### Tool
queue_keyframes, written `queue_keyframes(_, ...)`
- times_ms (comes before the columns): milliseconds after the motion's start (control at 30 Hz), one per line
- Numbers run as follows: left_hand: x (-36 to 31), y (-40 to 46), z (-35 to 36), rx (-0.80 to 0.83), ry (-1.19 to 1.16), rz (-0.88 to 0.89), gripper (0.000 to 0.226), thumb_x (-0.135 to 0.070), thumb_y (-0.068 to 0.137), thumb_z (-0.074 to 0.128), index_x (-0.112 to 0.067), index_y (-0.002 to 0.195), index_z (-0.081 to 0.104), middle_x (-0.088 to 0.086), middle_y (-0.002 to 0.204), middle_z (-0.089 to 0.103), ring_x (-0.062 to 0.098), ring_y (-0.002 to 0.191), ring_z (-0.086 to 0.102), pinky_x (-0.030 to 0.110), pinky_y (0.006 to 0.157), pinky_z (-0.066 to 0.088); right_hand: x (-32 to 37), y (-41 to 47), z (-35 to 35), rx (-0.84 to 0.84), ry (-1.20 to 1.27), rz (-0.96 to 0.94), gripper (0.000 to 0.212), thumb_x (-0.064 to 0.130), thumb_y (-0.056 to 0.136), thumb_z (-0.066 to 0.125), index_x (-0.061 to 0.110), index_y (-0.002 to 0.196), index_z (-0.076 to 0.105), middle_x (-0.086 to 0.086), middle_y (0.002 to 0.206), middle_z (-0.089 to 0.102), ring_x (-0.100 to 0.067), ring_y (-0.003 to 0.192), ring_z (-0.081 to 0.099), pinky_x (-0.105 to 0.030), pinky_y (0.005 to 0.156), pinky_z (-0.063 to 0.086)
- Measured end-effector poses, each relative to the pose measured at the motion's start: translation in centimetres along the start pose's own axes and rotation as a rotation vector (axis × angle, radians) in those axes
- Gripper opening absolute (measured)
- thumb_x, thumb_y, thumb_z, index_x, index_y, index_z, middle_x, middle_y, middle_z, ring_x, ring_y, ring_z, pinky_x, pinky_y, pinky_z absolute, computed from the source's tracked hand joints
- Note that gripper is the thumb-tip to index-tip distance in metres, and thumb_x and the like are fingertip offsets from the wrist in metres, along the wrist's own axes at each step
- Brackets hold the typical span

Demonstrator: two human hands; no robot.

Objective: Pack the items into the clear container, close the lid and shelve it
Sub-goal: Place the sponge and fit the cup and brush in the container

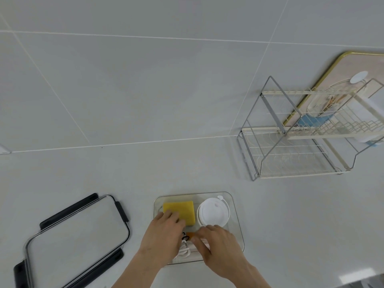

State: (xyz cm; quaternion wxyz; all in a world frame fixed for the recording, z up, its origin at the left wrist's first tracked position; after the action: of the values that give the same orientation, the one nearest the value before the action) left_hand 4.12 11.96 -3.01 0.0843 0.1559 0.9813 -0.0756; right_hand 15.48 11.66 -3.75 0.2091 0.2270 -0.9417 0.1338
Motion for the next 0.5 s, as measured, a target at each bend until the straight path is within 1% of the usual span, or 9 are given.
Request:
queue_keyframes(67, -0.4, 0.4, 0.1, -0.064, -0.03, 0.041, 0.024, -0.026, 0.061, 0.073, -0.027, 0.082, 0.061, -0.007, 0.088, 0.059, 0.02, 0.089, 0.055, 0.031, 0.078, 0.048, 0.9, 0.5, -0.6, -0.033, 0.049, -0.037, 0.023, 0.051, 0.097, 0.04, 0.038, 0.1, 0.058, 0.011, 0.09, 0.068, -0.012, 0.082, 0.059, -0.037, 0.067, 0.053)
queue_keyframes(133, -0.8, 0.7, 0.3, -0.092, -0.07, 0.088, 0.032, -0.023, 0.067, 0.063, -0.03, 0.098, 0.059, -0.01, 0.105, 0.059, 0.019, 0.106, 0.052, 0.03, 0.093, 0.038, 1.4, 1.0, -0.6, -0.012, 0.098, -0.033, 0.019, 0.044, 0.096, 0.039, 0.035, 0.097, 0.056, 0.01, 0.088, 0.067, -0.013, 0.078, 0.057, -0.039, 0.067, 0.052)
queue_keyframes(167, -0.8, 0.7, 0.5, -0.092, -0.081, 0.098, 0.037, -0.024, 0.068, 0.062, -0.032, 0.104, 0.058, -0.013, 0.111, 0.058, 0.018, 0.112, 0.051, 0.03, 0.097, 0.034, 1.4, 1.3, -0.5, 0.009, 0.124, -0.017, 0.021, 0.044, 0.096, 0.039, 0.032, 0.095, 0.056, 0.008, 0.088, 0.066, -0.013, 0.078, 0.057, -0.039, 0.068, 0.052)
queue_keyframes(200, -0.7, 0.7, 0.7, -0.089, -0.081, 0.1, 0.042, -0.026, 0.068, 0.063, -0.034, 0.109, 0.057, -0.014, 0.116, 0.058, 0.017, 0.115, 0.051, 0.029, 0.099, 0.033, 1.2, 1.5, -0.2, 0.027, 0.142, 0.005, 0.023, 0.045, 0.096, 0.038, 0.032, 0.096, 0.056, 0.008, 0.09, 0.066, -0.013, 0.079, 0.058, -0.039, 0.069, 0.052)
queue_keyframes(267, -0.1, 0.4, 0.9, -0.064, -0.103, 0.08, 0.05, -0.029, 0.065, 0.067, -0.036, 0.113, 0.056, -0.016, 0.119, 0.059, 0.016, 0.116, 0.053, 0.031, 0.1, 0.041, 0.2, 1.6, 0.4, 0.055, 0.159, 0.07, 0.034, 0.054, 0.094, 0.033, 0.034, 0.104, 0.059, 0.009, 0.096, 0.067, -0.014, 0.086, 0.062, -0.039, 0.074, 0.053)
queue_keyframes(300, 0.2, 0.2, 0.7, -0.076, -0.108, 0.074, 0.049, -0.029, 0.065, 0.065, -0.036, 0.113, 0.057, -0.015, 0.119, 0.06, 0.016, 0.114, 0.055, 0.033, 0.098, 0.046, -0.4, 1.6, 0.7, 0.064, 0.155, 0.102, 0.043, 0.059, 0.091, 0.03, 0.035, 0.111, 0.06, 0.01, 0.1, 0.067, -0.014, 0.091, 0.063, -0.039, 0.076, 0.054)
queue_keyframes(400, 0.5, -0.1, -0.2, -0.113, -0.115, 0.06, 0.047, -0.032, 0.069, 0.038, -0.036, 0.109, 0.061, -0.014, 0.115, 0.064, 0.017, 0.11, 0.06, 0.034, 0.093, 0.051, -1.4, 1.3, 1.2, 0.068, 0.138, 0.152, 0.066, 0.078, 0.087, 0.02, 0.036, 0.118, 0.06, 0.012, 0.109, 0.067, -0.013, 0.1, 0.064, -0.039, 0.08, 0.055)
queue_keyframes(467, 0.5, -0.1, -0.5, -0.12, -0.112, 0.056, 0.049, -0.033, 0.069, 0.032, -0.034, 0.106, 0.064, -0.013, 0.113, 0.065, 0.018, 0.108, 0.061, 0.034, 0.093, 0.051, -1.5, 1.2, 1.2, 0.05, 0.166, 0.154, 0.08, 0.084, 0.08, 0.009, 0.036, 0.115, 0.062, 0.013, 0.107, 0.068, -0.011, 0.099, 0.065, -0.038, 0.079, 0.055)
queue_keyframes(500, 0.5, -0.1, -0.5, -0.105, -0.114, 0.055, 0.047, -0.033, 0.07, 0.033, -0.034, 0.106, 0.064, -0.013, 0.112, 0.065, 0.018, 0.108, 0.061, 0.034, 0.093, 0.051, -1.4, 1.2, 1.1, 0.045, 0.173, 0.158, 0.08, 0.084, 0.079, 0.008, 0.036, 0.113, 0.062, 0.014, 0.106, 0.069, -0.01, 0.097, 0.065, -0.037, 0.079, 0.055)
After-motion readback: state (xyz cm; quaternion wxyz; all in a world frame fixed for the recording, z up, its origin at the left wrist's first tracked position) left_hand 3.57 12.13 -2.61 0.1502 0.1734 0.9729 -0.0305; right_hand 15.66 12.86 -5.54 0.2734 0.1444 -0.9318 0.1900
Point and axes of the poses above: each hand's wrist, its own y-axis towards the middle knuckle, its own z-axis out of the palm, x = y × z, the point moved 10 cm from there along y, towards the middle knuckle
